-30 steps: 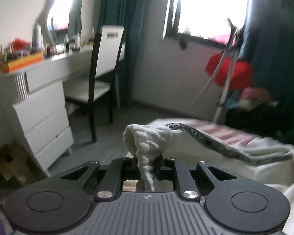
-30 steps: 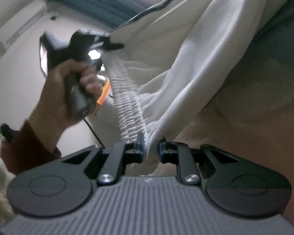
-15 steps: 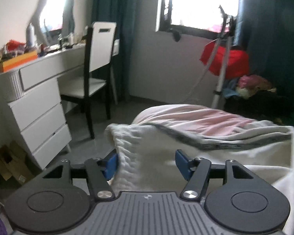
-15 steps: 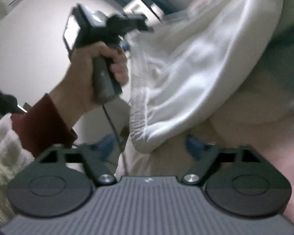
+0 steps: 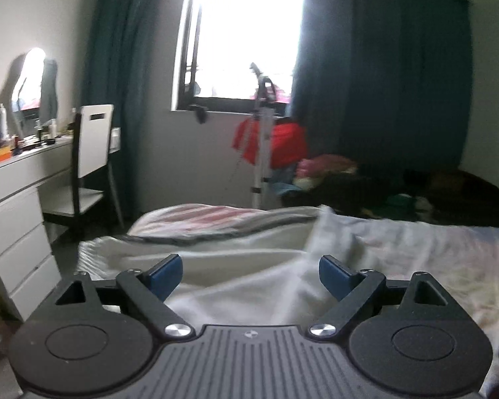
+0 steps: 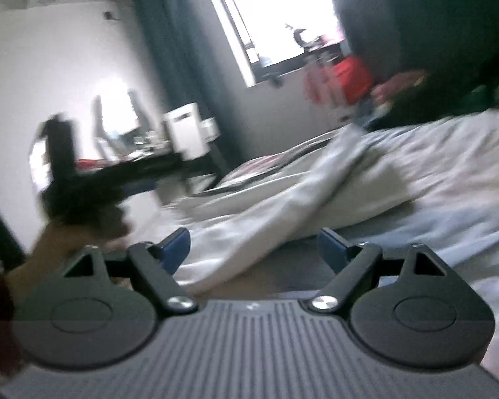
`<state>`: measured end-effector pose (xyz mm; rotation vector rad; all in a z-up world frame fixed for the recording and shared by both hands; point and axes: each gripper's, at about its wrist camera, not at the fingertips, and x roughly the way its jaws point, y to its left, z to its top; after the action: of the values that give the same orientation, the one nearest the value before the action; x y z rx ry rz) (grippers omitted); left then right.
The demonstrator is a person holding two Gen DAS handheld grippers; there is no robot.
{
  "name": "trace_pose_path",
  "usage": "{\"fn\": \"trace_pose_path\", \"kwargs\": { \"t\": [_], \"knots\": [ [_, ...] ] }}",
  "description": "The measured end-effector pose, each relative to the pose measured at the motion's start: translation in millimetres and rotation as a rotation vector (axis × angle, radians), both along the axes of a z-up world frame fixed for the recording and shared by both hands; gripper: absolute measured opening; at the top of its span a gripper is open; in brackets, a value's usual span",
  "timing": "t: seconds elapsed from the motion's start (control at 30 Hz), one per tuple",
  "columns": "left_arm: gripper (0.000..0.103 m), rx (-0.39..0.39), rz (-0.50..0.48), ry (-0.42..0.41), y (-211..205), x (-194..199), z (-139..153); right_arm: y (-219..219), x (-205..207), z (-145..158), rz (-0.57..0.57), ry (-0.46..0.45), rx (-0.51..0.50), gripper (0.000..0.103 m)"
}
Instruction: Fold clothes
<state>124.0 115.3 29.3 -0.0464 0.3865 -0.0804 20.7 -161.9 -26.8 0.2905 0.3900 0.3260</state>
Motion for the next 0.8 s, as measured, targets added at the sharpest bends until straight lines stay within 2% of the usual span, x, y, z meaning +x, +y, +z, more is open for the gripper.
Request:
{"fn": "trace_pose_path", "kwargs": {
  "t": [0.13,0.23,0.37,0.57,0.63,0.8],
  "knots": [
    [0.091,-0.013,-0.057,-0.025,-37.7,-31.9,-6.4,-29.8,-17.1,-6.4,-0.115,-0.063,-0.104,0.086],
    [0.092,-0.032,-0.072,-0.027,-61.1,-45.1,-13.8,-44.3,-24.3,-29.8,-0.188,-0.101,-0.13,0.086],
    [0.092,-0.04,-0.077,-0.022,-83.4,-50.1,-25.2,-58.8,-12.2,-64.0,-0.242,-0.057,-0.122,0.085],
    [0.092,-0.032,-0.039,0.011,-86.8,-45.2,-45.9,-52.8,23.1,-103.2,-0.283,-0.047,-0.227,0.085],
    [0.092,-0.034,-0.027,0.024,-83.6,-43.3,-54.1,-46.6,38.4,-121.4,-0.259,-0.012,-0.28,0.085],
    [0.092,-0.012,-0.003,0.046,-73.4,-41.0,-73.5,-42.1,73.8,-169.3,-0.194,0.162,-0.319,0.084]
  ]
}}
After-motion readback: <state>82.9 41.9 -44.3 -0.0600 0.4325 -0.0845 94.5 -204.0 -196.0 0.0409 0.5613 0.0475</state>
